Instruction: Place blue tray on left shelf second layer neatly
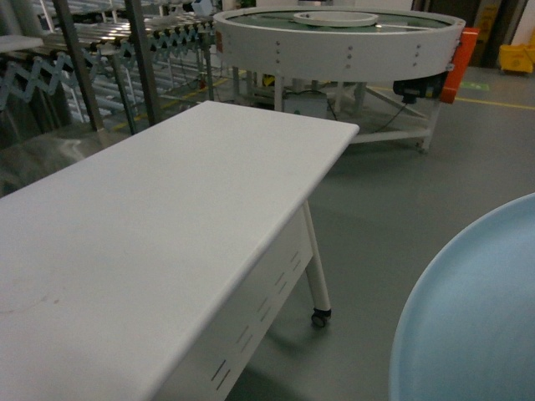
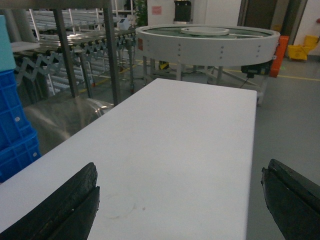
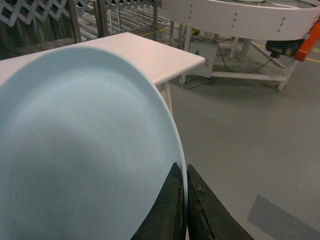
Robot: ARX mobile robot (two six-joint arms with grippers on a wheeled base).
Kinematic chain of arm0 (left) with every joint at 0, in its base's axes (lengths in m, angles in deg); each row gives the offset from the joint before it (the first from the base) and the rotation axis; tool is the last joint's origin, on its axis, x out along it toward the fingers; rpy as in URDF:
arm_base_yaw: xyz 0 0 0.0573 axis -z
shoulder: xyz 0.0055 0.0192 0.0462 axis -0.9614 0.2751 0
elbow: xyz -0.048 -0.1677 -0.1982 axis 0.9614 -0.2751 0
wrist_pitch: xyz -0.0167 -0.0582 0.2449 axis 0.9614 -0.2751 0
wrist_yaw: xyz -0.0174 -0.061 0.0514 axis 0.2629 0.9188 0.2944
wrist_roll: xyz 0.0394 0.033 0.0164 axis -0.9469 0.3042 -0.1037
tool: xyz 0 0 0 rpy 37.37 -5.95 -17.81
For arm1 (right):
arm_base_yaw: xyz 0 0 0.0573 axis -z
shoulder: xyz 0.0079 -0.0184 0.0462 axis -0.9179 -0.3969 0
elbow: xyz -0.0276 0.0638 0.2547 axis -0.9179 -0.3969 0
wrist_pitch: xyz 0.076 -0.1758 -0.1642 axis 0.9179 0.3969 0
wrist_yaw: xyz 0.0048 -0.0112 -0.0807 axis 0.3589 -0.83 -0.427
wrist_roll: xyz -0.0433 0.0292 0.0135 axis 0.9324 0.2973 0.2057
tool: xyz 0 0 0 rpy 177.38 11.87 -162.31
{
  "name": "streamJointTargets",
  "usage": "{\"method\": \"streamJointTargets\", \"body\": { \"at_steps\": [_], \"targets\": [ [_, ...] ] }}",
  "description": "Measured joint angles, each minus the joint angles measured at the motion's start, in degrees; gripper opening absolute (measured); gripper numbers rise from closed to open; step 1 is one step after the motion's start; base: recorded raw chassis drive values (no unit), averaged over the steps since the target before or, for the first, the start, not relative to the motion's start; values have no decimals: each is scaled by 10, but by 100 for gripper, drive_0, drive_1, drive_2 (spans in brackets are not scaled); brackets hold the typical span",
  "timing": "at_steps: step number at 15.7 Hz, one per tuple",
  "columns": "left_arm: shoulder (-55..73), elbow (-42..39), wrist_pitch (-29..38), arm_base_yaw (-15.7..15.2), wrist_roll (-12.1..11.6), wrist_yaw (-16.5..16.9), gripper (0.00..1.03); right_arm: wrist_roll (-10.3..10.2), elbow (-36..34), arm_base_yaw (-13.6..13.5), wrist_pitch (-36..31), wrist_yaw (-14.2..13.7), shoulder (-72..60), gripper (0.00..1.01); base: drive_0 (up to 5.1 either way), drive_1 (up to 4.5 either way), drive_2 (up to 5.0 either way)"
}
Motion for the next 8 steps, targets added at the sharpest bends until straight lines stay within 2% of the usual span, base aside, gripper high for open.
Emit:
{"method": "streamJointTargets", "body": {
  "at_steps": [8],
  "targets": [
    [0,0,0,0,0,0,98,0,0,0,0,0,0,2,-158,-158,-158]
  ]
}}
